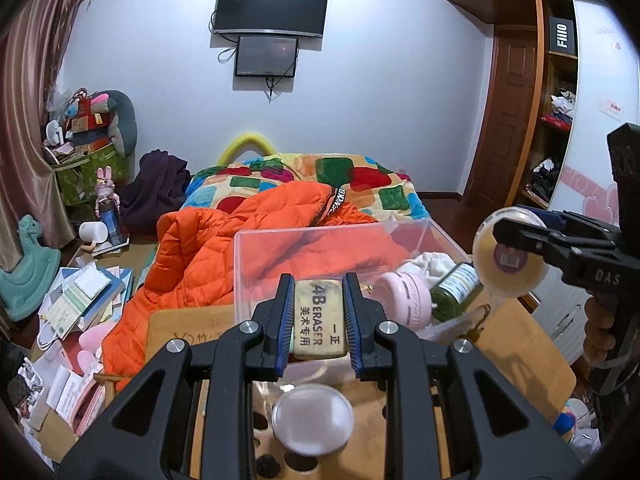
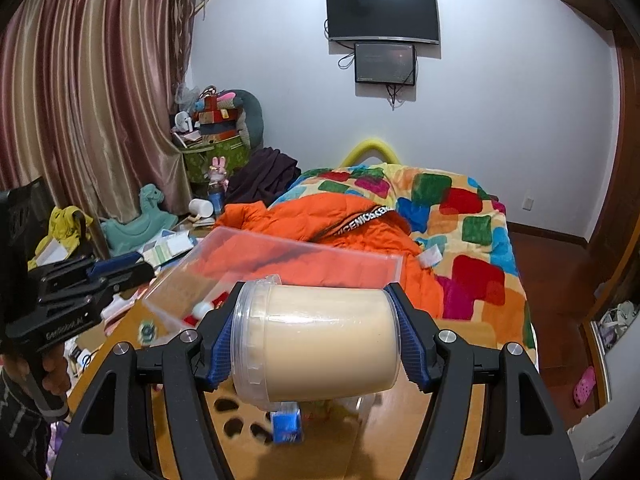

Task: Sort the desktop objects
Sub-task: 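Lower the eraser and cream jar into the box and open both tools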

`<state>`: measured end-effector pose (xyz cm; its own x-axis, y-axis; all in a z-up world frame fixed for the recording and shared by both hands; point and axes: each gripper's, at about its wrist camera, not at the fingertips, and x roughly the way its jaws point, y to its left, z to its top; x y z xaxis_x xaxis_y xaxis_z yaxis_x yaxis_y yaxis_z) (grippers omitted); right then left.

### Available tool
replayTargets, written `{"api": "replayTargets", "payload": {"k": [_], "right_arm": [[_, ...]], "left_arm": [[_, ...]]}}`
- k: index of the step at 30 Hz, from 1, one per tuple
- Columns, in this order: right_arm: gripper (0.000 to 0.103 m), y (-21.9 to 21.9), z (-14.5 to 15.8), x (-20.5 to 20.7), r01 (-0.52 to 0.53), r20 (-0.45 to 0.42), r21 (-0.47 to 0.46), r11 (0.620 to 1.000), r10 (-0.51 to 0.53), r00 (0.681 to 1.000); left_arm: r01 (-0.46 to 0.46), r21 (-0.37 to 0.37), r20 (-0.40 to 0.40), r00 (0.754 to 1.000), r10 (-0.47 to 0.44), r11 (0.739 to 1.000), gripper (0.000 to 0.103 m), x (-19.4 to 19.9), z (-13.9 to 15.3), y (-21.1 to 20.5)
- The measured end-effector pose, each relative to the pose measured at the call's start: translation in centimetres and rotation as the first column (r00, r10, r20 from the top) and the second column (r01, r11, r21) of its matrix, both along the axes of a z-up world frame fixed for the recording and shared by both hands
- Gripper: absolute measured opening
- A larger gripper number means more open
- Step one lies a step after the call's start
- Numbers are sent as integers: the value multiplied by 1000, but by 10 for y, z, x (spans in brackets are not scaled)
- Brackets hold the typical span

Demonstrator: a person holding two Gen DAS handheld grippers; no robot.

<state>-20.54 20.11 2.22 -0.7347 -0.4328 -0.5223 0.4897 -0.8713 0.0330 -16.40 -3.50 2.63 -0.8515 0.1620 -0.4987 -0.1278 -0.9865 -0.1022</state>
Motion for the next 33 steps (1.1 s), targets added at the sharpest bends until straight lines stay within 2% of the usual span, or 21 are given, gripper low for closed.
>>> {"api": "replayTargets", "payload": {"k": [9,15,26,33], "right_arm": [[63,-15,-8,-41,9,30,15,1000,-9,1000],[63,-29,-25,-61,-1,48,51,999,-1,999],[63,-47,-54,-78,-19,87,115,993,9,996],[64,-50,-57,-77,-19,75,138,990,9,997]], "left_arm": [[5,22,56,998,-6,1000,23,-36,-14,-5],[10,29,111,994,-13,1000,23,-55,-29,-4],[36,7,158,987,-36,999,23,-67,-46,6],[44,-3,163,986,-43,999,23,-69,-48,11]]}}
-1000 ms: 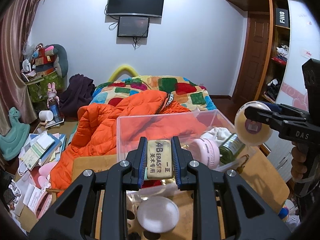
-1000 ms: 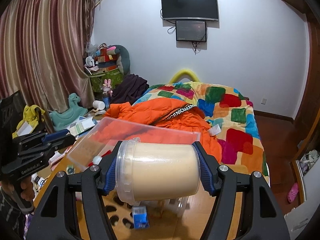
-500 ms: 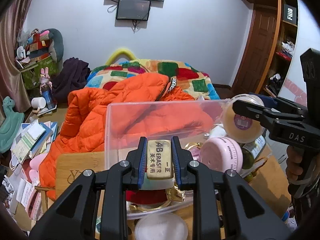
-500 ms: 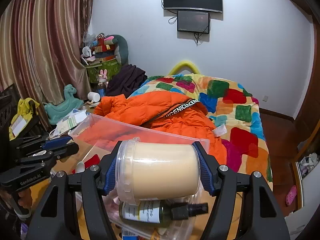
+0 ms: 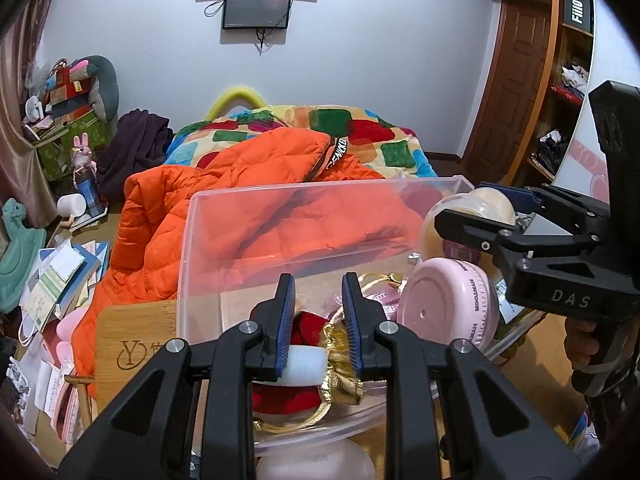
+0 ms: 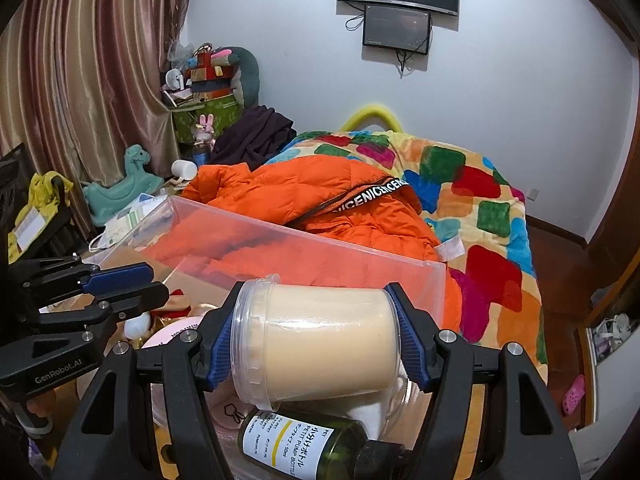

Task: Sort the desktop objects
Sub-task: 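Lower the eraser and cream jar into the box and open both tools, then withdraw both tools from the box toward the remaining table items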

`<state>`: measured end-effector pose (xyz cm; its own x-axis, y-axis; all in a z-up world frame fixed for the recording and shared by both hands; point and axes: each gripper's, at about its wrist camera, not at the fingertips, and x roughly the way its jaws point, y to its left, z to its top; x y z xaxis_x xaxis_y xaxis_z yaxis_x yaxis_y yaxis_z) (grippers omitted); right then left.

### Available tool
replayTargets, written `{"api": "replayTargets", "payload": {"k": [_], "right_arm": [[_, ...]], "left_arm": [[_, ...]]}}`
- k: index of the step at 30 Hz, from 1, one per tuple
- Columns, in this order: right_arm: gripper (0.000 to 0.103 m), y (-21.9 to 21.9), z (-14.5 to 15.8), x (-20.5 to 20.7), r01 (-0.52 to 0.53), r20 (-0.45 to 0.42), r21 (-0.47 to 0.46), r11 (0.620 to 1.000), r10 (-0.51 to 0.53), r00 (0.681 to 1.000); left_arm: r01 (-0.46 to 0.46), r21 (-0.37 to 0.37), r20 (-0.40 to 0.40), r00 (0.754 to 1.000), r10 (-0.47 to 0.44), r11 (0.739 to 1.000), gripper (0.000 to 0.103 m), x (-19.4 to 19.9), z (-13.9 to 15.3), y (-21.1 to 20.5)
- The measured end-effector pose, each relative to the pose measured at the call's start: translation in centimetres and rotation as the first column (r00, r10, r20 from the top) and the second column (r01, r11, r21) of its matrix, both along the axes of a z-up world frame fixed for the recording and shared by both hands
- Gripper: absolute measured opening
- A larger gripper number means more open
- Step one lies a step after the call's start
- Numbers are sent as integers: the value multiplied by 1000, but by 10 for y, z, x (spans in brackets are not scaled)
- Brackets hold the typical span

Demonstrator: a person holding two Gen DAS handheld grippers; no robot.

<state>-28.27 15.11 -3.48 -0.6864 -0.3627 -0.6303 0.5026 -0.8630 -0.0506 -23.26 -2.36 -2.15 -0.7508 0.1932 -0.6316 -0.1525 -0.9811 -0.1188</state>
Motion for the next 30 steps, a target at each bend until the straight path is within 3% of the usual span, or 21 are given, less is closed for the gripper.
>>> {"api": "replayTargets", "payload": {"k": [3,7,12,17,25,30], "right_arm": [[64,-2,1,3,1,-14,18,1000,0,1000],[64,-2,7,10,8,-46,30,1000,-7,999],[73,0,22,26,7,-101,27,1000,-4,995],[81,0,38,47,18,-163,38,999,-12,987],[87,12,62,82,34,-208,6,999,-32,978],[91,21,72,107,36,-234,-26,999,-41,971]], "left_arm": [[-2,-2,0,1000,2,1000,23,0,1,1],[-1,3,-7,1000,1,1000,32,3,5,1],[6,1,-36,999,-5,1000,36,11,17,4],[3,0,-75,997,-3,1000,50,25,33,5],[-34,-5,-157,987,33,999,68,60,62,-6],[-61,-14,-186,981,58,998,74,83,72,-16]]}}
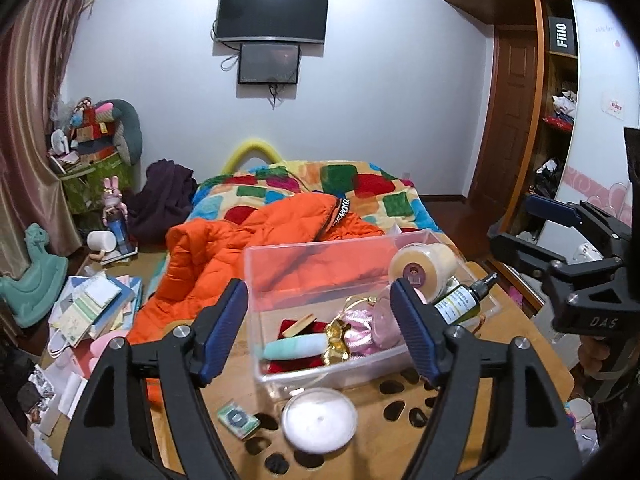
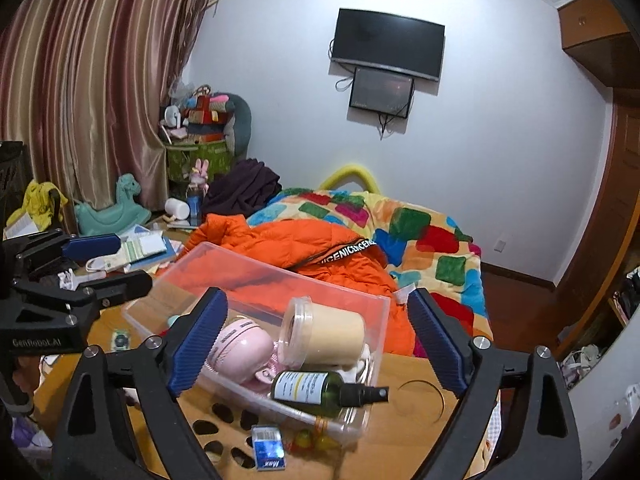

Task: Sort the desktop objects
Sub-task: 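Withdraw both tools from the box toward the remaining table items, then grasp the small square tin with the left tool while the right tool grasps the blue card box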

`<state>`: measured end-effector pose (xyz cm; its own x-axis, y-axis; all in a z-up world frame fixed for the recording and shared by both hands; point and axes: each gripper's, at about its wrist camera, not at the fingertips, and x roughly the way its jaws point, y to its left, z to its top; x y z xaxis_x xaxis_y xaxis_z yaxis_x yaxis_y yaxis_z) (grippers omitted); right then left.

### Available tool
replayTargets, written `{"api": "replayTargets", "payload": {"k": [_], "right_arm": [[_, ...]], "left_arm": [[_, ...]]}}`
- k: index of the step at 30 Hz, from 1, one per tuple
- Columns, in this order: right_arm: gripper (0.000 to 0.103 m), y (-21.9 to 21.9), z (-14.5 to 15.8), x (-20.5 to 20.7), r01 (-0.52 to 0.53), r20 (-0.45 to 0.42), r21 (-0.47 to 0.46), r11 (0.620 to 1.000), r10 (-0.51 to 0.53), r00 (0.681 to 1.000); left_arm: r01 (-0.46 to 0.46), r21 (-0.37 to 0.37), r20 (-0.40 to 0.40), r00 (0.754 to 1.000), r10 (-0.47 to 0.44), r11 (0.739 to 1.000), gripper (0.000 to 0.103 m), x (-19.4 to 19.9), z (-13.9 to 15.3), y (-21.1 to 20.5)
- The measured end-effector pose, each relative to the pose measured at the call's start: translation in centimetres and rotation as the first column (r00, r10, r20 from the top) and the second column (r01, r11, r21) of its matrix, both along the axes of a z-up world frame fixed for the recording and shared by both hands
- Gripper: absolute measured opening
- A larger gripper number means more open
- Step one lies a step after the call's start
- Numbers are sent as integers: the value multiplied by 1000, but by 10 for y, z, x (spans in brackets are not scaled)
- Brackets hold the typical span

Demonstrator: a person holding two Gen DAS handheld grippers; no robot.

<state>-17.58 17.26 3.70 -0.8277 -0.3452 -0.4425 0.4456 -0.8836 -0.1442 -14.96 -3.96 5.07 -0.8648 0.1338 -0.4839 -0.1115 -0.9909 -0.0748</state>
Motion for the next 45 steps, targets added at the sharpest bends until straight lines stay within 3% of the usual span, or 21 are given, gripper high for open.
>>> {"api": "replayTargets", "payload": {"k": [7,12,22,27,33,36,40,45], "right_arm": [[96,13,-4,28,13,2,-18,1000,-13,1000],[96,22,-16,35,36,49,-35,999,-34,998],[96,32,-74,47,99,167,30,995,-102,981],[96,30,-106,46,92,259,52,994,-102,961],[96,15,-131,39,55,320,67,996,-73,945],[95,8,-137,32,48,330,90,995,-75,941],[92,5,-143,23,27,366,81,996,-55,929],[76,6,-149,10,18,406,68,998,-44,913]], "left_arm": [[-36,-28,9,999,36,999,79,30,-10,-15],[-54,-19,61,997,55,998,79,44,-31,-30],[-64,-37,171,983,70,997,79,51,-80,-45],[-69,-38,243,967,76,997,79,42,-107,-58],[-40,-60,267,962,54,997,78,29,-121,-61],[-29,-78,269,962,49,997,66,20,-123,-61],[-8,-91,270,962,33,996,63,11,-124,-58],[26,-96,295,955,4,995,50,-4,-129,-56]]}}
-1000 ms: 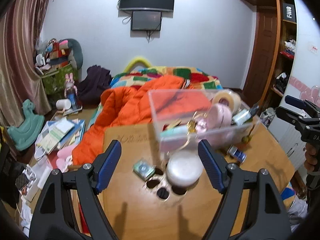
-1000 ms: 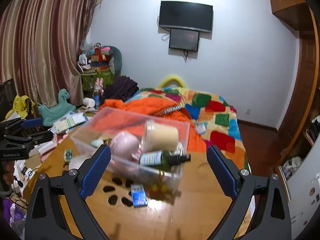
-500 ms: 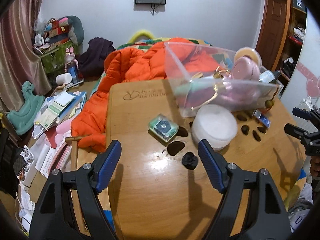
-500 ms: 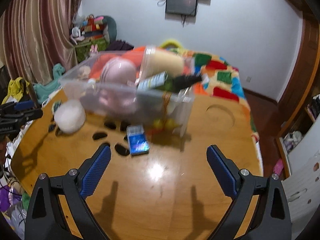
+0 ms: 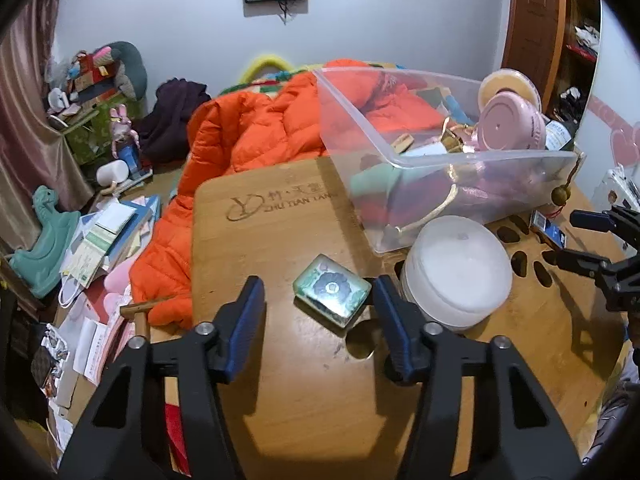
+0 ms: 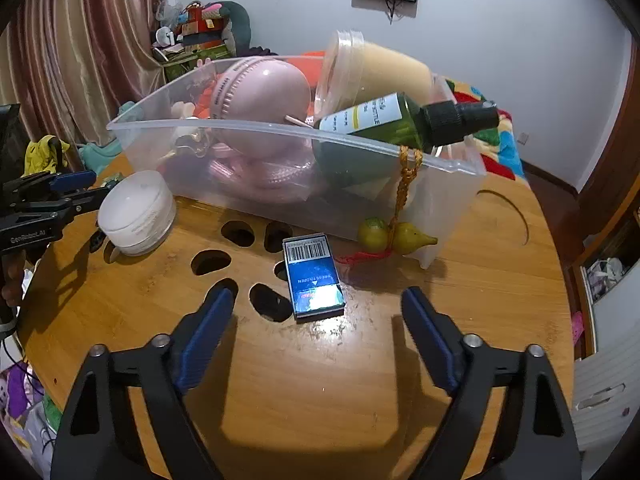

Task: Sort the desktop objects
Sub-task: 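Grasp the small square tin with the left tool while the right tool grasps the blue card box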

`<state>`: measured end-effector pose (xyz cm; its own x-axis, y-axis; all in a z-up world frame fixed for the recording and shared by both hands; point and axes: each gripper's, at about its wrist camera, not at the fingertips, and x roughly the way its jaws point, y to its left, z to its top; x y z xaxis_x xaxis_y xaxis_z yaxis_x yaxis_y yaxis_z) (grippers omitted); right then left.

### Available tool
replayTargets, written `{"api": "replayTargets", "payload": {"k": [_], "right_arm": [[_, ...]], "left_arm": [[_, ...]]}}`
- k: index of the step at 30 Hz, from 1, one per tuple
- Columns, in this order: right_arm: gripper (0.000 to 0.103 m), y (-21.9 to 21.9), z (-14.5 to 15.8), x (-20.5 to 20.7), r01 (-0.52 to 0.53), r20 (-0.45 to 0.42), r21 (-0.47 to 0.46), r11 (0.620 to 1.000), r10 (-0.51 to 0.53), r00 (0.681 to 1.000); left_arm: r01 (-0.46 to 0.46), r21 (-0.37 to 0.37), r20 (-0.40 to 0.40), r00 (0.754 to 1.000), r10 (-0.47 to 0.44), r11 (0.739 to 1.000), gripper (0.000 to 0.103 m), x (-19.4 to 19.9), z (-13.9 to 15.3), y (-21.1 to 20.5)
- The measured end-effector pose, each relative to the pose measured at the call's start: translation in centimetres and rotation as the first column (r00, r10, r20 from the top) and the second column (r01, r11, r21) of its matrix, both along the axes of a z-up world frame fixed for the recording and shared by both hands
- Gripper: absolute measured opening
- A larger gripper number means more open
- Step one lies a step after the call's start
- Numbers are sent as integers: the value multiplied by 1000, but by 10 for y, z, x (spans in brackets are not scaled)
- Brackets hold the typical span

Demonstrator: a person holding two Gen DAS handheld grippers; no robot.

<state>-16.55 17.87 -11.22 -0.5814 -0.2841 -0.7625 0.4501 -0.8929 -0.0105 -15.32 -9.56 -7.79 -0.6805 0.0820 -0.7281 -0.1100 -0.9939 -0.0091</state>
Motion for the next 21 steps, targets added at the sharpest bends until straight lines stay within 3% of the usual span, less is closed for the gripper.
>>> {"api": "replayTargets", "payload": {"k": [6,9,13,18,21], "right_arm": [[62,3,-5,-11,-6,29,-13,1000,7,1000],[59,1,-5,-11,-21,22,2,1000,20,1000],[51,-3,-3,-10,-44,8,16,999,44,999],[24,-4,0,-9,-72,6,22,997,72,997],[25,-4,1,-6,-80,3,28,996,80,997]], "left_arm": [[16,3,5,1000,-16,1000,40,-6,0,3],[12,11,19,1000,-12,1000,34,-8,-2,2],[-1,15,19,1000,1,1000,33,-5,-2,1],[-19,24,7,1000,18,1000,33,2,-1,0],[-27,47,-5,1000,28,999,33,7,3,-2]]}}
